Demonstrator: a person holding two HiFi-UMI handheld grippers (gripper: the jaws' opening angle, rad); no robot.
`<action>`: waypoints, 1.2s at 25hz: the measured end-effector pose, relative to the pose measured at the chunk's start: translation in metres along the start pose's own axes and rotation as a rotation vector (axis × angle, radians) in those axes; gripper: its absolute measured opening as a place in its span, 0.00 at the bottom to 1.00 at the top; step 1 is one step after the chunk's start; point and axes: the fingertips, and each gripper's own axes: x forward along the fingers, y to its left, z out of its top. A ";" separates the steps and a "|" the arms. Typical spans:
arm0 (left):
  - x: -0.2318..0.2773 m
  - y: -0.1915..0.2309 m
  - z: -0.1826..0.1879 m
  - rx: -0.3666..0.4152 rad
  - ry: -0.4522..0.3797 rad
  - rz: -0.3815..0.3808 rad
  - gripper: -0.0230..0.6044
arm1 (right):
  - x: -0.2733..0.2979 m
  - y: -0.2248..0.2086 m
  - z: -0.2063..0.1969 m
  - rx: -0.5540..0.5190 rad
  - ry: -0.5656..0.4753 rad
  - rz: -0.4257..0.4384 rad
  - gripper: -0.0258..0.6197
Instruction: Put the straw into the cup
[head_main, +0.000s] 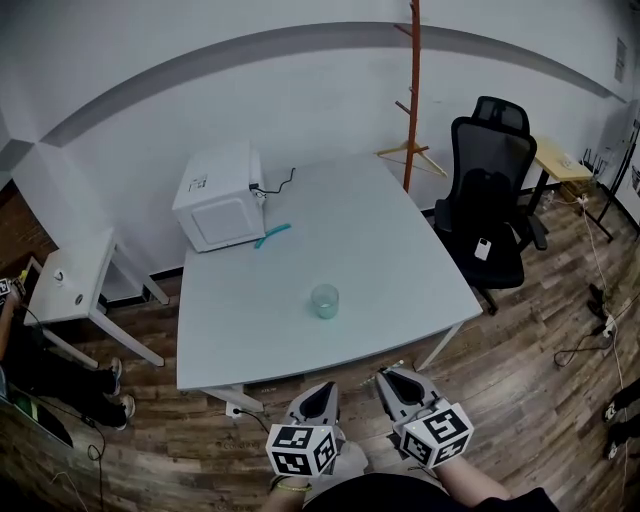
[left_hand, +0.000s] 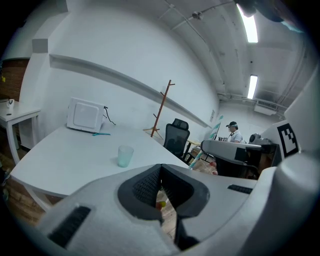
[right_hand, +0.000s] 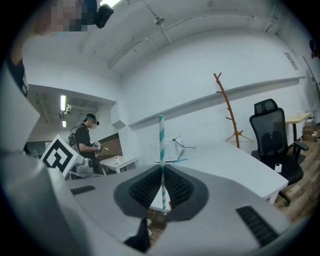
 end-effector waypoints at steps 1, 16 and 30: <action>0.003 0.002 0.003 0.002 0.001 -0.003 0.07 | 0.005 -0.001 0.001 0.001 0.003 -0.001 0.09; 0.042 0.061 0.051 0.004 0.004 -0.020 0.07 | 0.090 -0.011 0.030 -0.011 0.012 -0.012 0.09; 0.069 0.116 0.070 0.004 0.016 -0.030 0.07 | 0.152 -0.021 0.033 0.009 0.011 -0.040 0.09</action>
